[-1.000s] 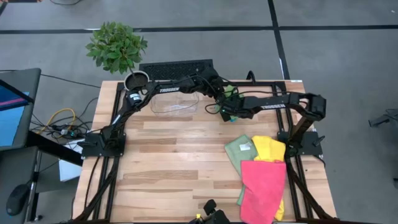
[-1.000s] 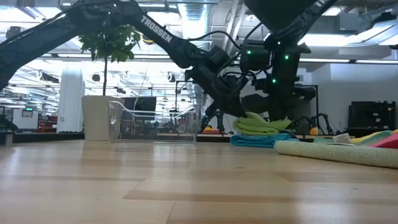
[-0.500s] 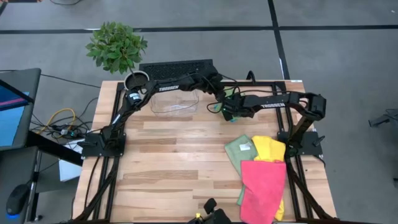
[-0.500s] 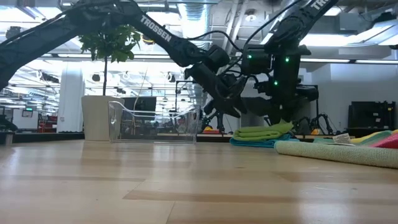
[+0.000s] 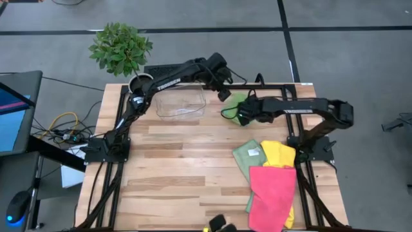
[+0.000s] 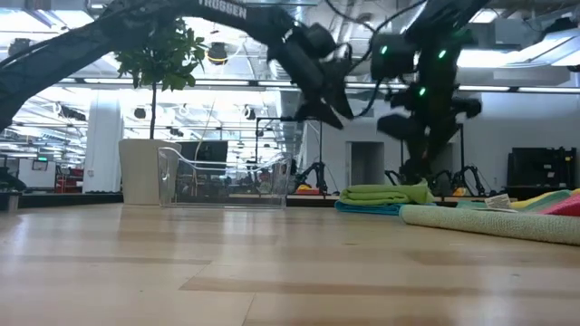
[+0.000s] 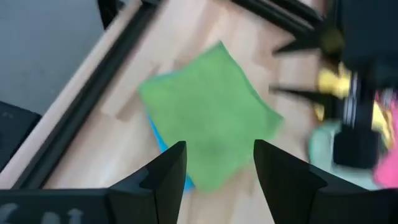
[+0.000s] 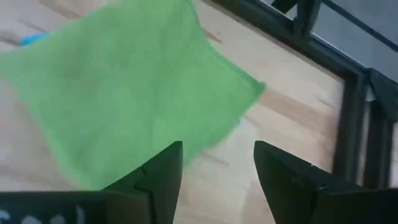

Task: Fold microfiber towels
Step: Fold the pink microfiber cloth

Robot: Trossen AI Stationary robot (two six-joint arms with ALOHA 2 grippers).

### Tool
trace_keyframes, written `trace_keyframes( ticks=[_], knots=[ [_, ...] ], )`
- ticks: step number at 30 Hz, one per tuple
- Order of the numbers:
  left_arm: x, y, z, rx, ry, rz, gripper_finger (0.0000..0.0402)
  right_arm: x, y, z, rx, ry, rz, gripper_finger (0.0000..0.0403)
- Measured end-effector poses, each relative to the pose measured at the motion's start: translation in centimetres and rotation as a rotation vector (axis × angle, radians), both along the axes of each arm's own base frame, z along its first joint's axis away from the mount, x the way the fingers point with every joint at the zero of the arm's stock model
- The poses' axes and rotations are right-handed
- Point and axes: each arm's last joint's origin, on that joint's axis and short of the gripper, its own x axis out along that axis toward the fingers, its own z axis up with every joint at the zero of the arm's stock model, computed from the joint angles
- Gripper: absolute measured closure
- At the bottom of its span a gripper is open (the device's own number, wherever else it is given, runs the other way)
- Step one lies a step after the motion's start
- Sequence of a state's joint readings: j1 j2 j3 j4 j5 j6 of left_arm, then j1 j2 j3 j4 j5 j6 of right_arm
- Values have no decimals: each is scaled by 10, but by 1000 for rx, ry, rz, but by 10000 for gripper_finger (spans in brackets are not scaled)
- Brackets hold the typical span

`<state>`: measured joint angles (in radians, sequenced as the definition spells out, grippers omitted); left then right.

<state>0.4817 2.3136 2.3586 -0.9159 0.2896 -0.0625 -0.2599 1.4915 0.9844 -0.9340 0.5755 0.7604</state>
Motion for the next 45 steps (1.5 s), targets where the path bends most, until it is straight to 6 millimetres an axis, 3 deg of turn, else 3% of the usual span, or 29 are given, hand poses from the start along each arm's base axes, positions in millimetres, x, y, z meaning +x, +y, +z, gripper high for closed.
trace_keyframes(
  ticks=[5,9,12,18,21,24,27,31,41,45],
  knots=[
    [-26,-50,30,-16,100,-147,222,-24,50,28,22,-6,83,182],
    [-35,-107,44,-33,138,-300,222,-40,101,41,74,-116,175,182],
    [-34,-160,43,-20,127,-428,222,-51,141,39,121,-220,241,182],
    [-19,-269,-14,3,39,-625,222,-73,214,13,236,-342,292,182],
    [-13,-319,-30,44,-175,-687,222,-86,241,5,270,-339,301,182],
    [-13,-352,-43,126,-406,-666,222,-97,255,-4,290,-285,255,182],
    [-13,-354,-52,229,-547,-513,222,-104,265,-11,333,-231,195,182],
    [4,-339,-82,212,-521,-394,222,-113,274,-16,356,-223,154,182],
    [67,-315,-137,153,-438,-413,222,-132,285,-16,376,-263,117,182],
    [82,-312,-144,125,-427,-432,222,-136,284,-15,345,-249,129,182]
  ],
)
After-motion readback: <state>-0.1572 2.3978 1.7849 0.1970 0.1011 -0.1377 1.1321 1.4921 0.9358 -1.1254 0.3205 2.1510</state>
